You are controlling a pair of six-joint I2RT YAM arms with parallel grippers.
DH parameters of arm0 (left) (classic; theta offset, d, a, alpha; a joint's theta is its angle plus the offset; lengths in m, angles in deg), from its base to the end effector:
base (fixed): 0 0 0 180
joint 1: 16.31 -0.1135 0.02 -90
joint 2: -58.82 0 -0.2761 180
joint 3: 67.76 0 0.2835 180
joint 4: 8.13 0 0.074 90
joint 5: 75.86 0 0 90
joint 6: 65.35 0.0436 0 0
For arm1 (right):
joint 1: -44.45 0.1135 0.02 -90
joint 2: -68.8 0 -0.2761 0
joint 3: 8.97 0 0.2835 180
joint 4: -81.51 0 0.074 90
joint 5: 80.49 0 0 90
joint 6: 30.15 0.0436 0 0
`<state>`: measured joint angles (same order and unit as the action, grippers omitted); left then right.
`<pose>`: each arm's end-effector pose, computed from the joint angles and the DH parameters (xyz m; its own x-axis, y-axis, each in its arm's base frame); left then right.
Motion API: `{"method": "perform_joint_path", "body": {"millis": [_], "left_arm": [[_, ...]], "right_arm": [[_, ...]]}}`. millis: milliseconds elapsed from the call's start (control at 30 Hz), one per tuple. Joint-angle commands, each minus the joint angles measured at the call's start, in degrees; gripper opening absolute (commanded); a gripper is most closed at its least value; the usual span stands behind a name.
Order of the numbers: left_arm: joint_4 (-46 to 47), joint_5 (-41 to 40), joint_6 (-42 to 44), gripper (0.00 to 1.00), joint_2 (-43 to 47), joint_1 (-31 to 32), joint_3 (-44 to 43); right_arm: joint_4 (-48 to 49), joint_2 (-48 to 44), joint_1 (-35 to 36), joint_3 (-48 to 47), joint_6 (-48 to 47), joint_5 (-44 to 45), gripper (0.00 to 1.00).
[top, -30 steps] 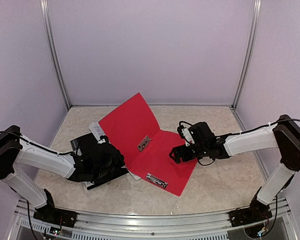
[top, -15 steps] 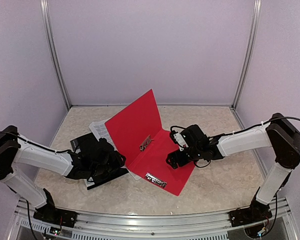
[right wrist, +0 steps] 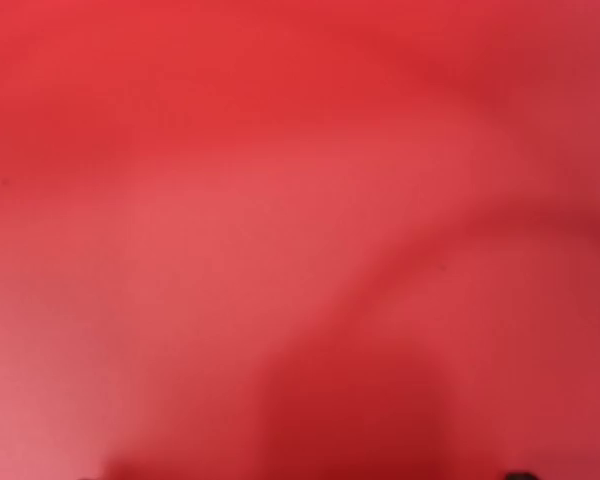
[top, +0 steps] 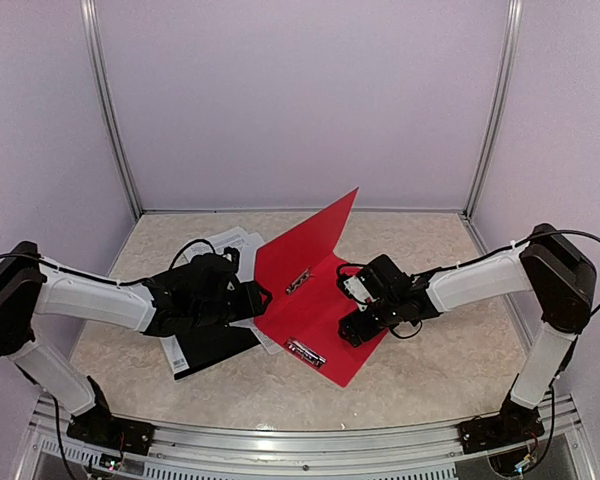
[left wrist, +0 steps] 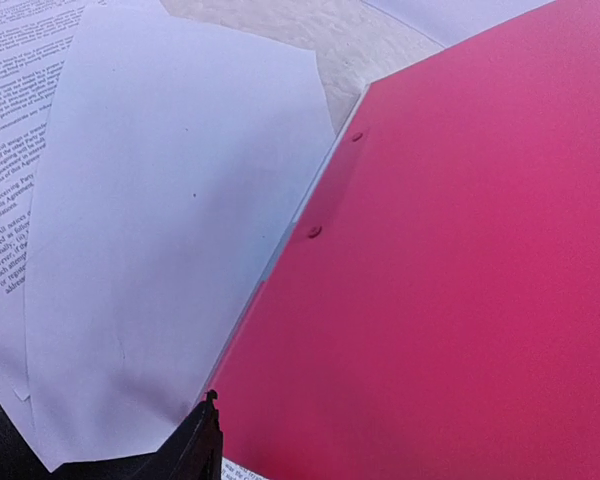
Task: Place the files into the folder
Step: Open the folder at the center of the board.
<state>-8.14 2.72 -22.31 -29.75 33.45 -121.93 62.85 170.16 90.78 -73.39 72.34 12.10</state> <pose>0.2284 -0.2565 0.1634 -0.7189 -0.2595 -0.6449 0.1718 0.8326 -0.5266 0.2551 0.2644 0.1168 -0.7087 -0.4295 -0.5597 -0.5651 0.8206 0.0858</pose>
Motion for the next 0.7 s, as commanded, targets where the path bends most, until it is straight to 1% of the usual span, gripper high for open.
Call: {"method": "perform_joint_path", "body": {"millis": [0, 167, 267, 300, 333, 433, 500, 533, 600, 667], "left_arm": [[2.25, 3.86, 7.66, 0.54, -1.19, -2.98, -2.64], [4.74, 7.7, 11.65, 0.55, -3.13, -5.64, -5.74], [5.73, 10.49, 10.7, 0.53, -4.53, -7.58, -7.87], [6.37, 11.83, 9.86, 0.5, -5.23, -8.64, -8.18], [7.08, 13.43, 8.84, 0.45, -5.78, -9.44, -8.3], [9.79, 17.41, 3.64, 0.18, -6.38, -11.23, -7.05], [11.61, 18.06, -1.51, 0.02, -5.73, -11.37, -4.89], [12.25, 18.13, -4.84, 0.0, -5.4, -11.24, -3.84], [13.54, 17.59, -11.08, 0.0, -4.39, -10.37, -1.57], [13.66, 14.75, -15.57, 0.0, -2.92, -8.13, 0.3]], "right_arm": [[-3.45, 1.43, -0.18, 0.33, -1.57, -0.47, 0.85], [-3.94, 0.89, -0.43, 1.32, -1.9, -0.8, 0.84], [-4.64, 0.13, -0.44, 1.87, -2.08, -0.39, 0.83], [-4.97, -0.29, -0.51, 2.09, -2.09, -0.18, 0.83], [-5.42, -0.84, -0.58, 2.22, -2.02, 0.24, 0.83], [-6.32, -3.4, -1.02, 2.61, -1.76, 1.2, 0.84], [-6.55, -5.84, -1.5, 2.67, -1.32, 1.61, 0.86], [-6.57, -6.9, -1.8, 2.58, -1.22, 1.55, 0.86], [-6.36, -8.9, -2.54, 2.15, -0.6, 1.29, 0.87], [-5.97, -10.31, -2.88, 1.41, 0.25, 1.01, 0.88]]}}
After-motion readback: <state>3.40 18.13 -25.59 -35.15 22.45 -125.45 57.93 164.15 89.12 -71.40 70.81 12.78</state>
